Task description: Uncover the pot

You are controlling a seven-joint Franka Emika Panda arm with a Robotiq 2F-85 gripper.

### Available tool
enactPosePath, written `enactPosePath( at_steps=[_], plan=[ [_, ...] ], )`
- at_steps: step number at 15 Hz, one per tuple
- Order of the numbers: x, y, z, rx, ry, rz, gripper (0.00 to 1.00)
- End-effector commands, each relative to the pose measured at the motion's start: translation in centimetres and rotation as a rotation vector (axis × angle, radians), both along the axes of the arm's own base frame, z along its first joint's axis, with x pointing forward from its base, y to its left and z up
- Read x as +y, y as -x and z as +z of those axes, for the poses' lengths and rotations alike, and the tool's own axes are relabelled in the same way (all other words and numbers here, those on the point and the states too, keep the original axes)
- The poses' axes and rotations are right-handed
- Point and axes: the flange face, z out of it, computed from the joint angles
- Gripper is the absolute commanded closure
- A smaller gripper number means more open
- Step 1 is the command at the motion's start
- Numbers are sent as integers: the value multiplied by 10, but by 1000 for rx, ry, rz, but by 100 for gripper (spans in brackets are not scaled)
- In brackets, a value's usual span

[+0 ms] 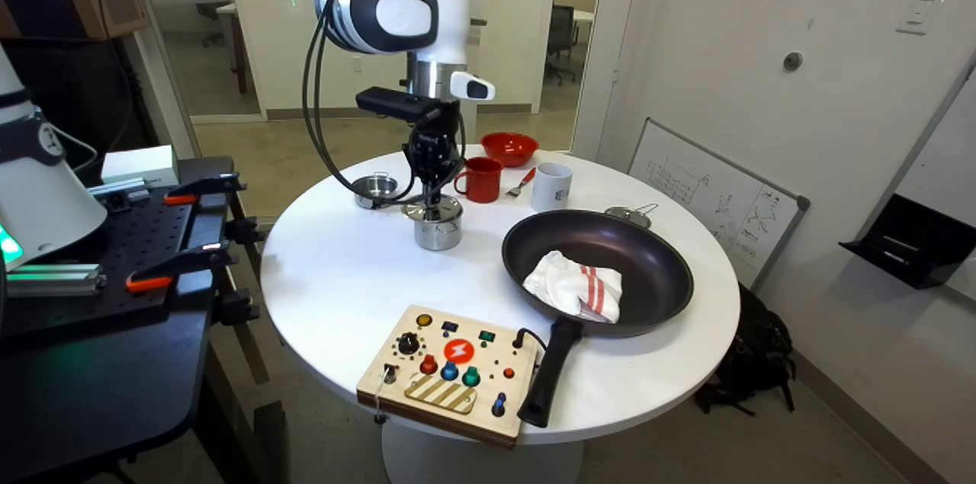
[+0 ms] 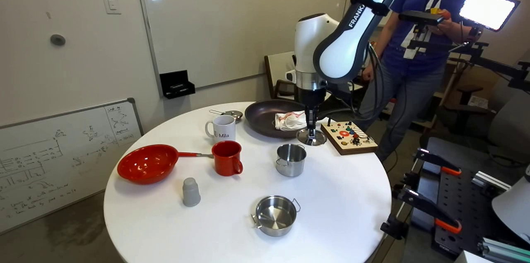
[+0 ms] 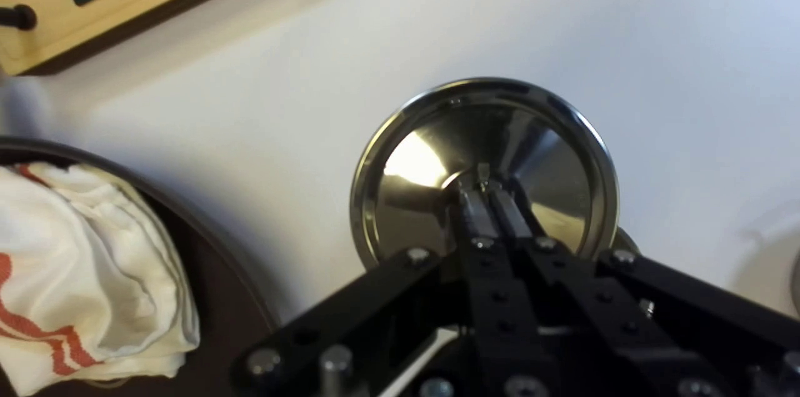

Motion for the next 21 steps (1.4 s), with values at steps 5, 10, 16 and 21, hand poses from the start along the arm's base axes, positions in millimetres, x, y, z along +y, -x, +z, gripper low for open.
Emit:
enactPosePath(
  at_steps=[5,10,16,21],
  plan=[
    [-59,17,8,-43,-40,-155,94],
    [-66,11,-4,-21,-58,-146,94],
    [-63,-15,-30,4,-45,-162,94],
    [-74,-29,-49,20,-29,-200,94]
  ],
)
